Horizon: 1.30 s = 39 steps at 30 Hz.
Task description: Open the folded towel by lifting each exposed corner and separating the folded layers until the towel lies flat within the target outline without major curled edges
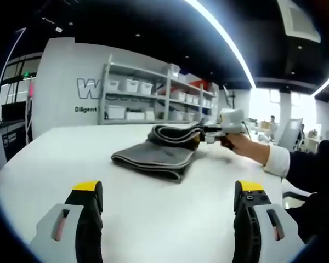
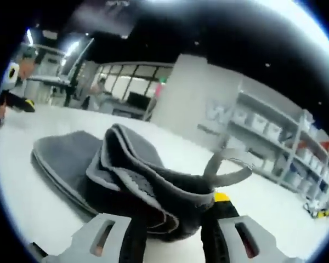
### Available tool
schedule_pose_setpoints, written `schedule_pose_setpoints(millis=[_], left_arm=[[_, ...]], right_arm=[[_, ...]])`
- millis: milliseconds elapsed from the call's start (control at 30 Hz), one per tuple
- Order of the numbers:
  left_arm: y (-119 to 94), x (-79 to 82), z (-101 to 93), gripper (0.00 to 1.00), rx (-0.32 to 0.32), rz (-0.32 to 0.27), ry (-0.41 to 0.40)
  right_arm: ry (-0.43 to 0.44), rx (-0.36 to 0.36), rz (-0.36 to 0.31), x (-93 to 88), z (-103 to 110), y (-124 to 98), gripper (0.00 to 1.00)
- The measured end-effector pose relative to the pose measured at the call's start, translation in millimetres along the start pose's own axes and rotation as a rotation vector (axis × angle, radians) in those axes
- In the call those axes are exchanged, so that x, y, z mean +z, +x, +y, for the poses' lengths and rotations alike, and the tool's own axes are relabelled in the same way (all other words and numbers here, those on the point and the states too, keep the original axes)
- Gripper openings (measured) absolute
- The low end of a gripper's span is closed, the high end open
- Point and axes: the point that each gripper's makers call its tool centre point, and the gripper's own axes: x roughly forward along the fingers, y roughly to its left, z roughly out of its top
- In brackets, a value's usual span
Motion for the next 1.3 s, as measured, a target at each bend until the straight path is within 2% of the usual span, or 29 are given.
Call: schedule_pose_setpoints(millis=[133, 233, 300, 467, 500, 533, 633, 767, 1033, 1100, 1200, 1300], left_arm=[[-0.3, 0.6, 0.2, 0.98, 0.002, -0.005, -0.007], [-0.4, 1.2, 0.7, 0.98, 0.001, -0.007, -0.008], [-0.4, 0.9, 1.1, 0.98, 0.002, -0.006, -0.008], [-0.2, 0.5, 0.8, 0.98, 0.002, -0.005, -0.008], [-0.1, 0.4, 0.4, 0.98, 0.0, -0.005, -0.008], [0.0, 0.3, 0.0, 0.98, -0.001, -0.005, -0.008], [0.0, 0.6, -0.9, 0.98, -0.003, -0.006, -0.008], [-0.3, 0.7, -0.8, 0.98, -0.001, -0.006, -0.007], [-0.4, 1.1, 0.6, 0.98, -0.001, -0.006, -0.006], [-0.2, 0.8, 1.0, 0.98, -0.001, -0.004, -0.006], [0.3, 1.0, 0.4, 0.98, -0.006, -0.005, -0.005], [0.7, 0.9, 0.2, 0.98, -0.009, -0.005, -0.005]], right_arm=[[0.076, 0.011, -0.014, 2.2, -1.4, -1.4, 0.12], [0.189, 0.018, -0.024, -0.1, -3.8, -1.8, 0.11], [0.327, 0.029, -0.037, -2.5, -7.8, -2.8, 0.11], [0.762, 0.055, -0.058, -21.2, -24.9, -6.2, 0.11], [0.821, 0.057, -0.041, -27.6, -26.2, -7.7, 0.11], [0.841, 0.06, -0.036, -31.2, -26.8, -9.9, 0.11], [0.809, 0.029, -0.042, -32.8, -31.0, -15.4, 0.11], [0.789, 0.024, -0.038, -31.3, -24.8, -19.2, 0.12], [0.745, -0.014, -0.015, -38.3, -29.0, -21.5, 0.23], [0.682, -0.026, -0.005, -39.3, -30.5, -22.3, 0.25], [0.531, -0.066, 0.025, -39.9, -36.3, -22.2, 0.32], [0.448, -0.072, 0.025, -34.7, -36.6, -22.7, 0.36]])
